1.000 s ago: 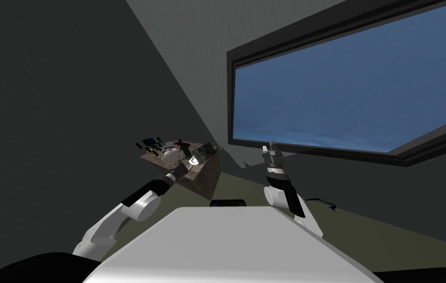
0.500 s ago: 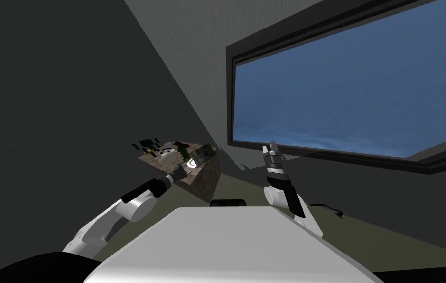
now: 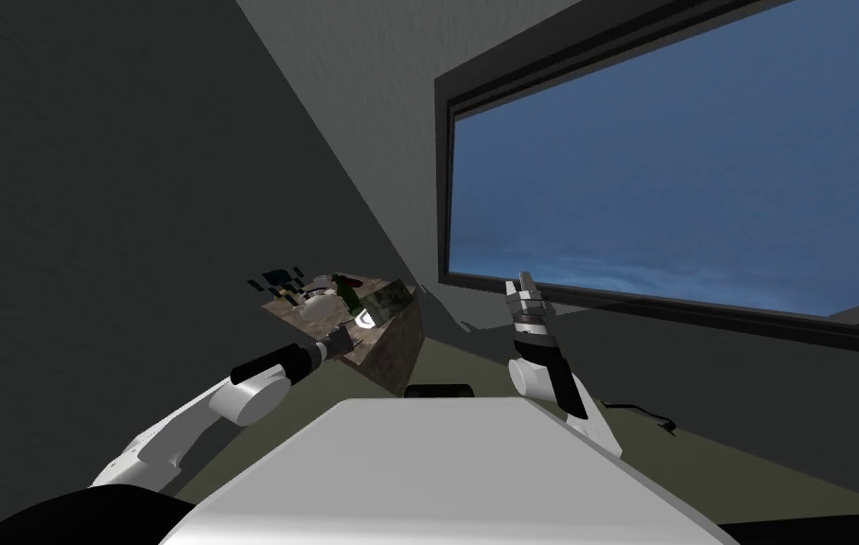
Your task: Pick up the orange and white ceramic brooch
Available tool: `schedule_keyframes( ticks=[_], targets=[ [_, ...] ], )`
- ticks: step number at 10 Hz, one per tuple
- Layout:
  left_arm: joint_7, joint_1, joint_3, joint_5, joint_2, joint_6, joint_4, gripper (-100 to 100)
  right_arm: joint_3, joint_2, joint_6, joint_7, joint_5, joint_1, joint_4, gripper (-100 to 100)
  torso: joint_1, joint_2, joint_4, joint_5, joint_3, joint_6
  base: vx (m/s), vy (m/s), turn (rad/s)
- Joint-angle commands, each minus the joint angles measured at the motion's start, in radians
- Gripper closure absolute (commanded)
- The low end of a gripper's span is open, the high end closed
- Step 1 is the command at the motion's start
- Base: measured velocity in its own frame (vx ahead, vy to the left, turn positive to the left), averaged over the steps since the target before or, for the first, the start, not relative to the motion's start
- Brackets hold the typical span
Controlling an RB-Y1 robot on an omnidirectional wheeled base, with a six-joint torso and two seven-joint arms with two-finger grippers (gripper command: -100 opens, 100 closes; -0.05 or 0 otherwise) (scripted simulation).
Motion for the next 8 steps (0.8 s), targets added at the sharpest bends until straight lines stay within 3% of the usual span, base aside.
schedule_keyframes(
  ticks=[1,2,3,5,6,7,8],
  targets=[
    [0.024,0.005,0.007,0.014,0.013,0.048,0.002,-100,0.000,0.000,0.000,0.000,0.000,0.000,0.000,0,0.000,0.000,0.000,0.000,0.000,0.000,0.074,-0.036,0.014],
    [0.058,0.019,0.015,0.056,0.051,0.079,0.022,-100,0.000,0.000,0.000,0.000,0.000,0.000,0.000,0,0.000,0.001,0.000,0.000,0.000,0.000,0.104,-0.035,0.023],
    [0.058,0.019,0.015,0.056,0.051,0.095,0.022,-100,0.000,0.000,0.000,0.000,0.000,0.000,0.000,0,0.000,-0.001,0.000,0.000,0.000,0.000,0.085,-0.018,0.016],
    [0.120,0.049,0.028,0.122,0.119,0.164,0.064,-100,0.000,0.000,0.000,0.000,0.000,0.000,0.000,0,0.001,0.000,0.000,0.000,0.000,0.000,0.102,-0.030,0.029],
    [0.120,0.049,0.028,0.134,0.123,0.186,0.064,-100,0.000,0.000,0.000,0.000,0.000,0.000,0.000,0,0.000,-0.002,0.000,0.000,-0.001,0.000,0.110,-0.029,0.020],
    [0.149,0.064,0.034,0.171,0.156,0.214,0.087,-100,0.000,0.000,0.000,0.000,0.000,0.000,0.000,0,0.001,-0.001,0.000,0.000,-0.001,0.000,0.113,-0.016,0.016],
    [0.149,0.064,0.034,0.171,0.156,0.229,0.087,-100,0.000,0.000,0.000,0.000,0.000,0.000,0.000,0,0.001,-0.002,0.000,0.000,-0.001,0.000,0.085,-0.013,0.008]
  ],
)
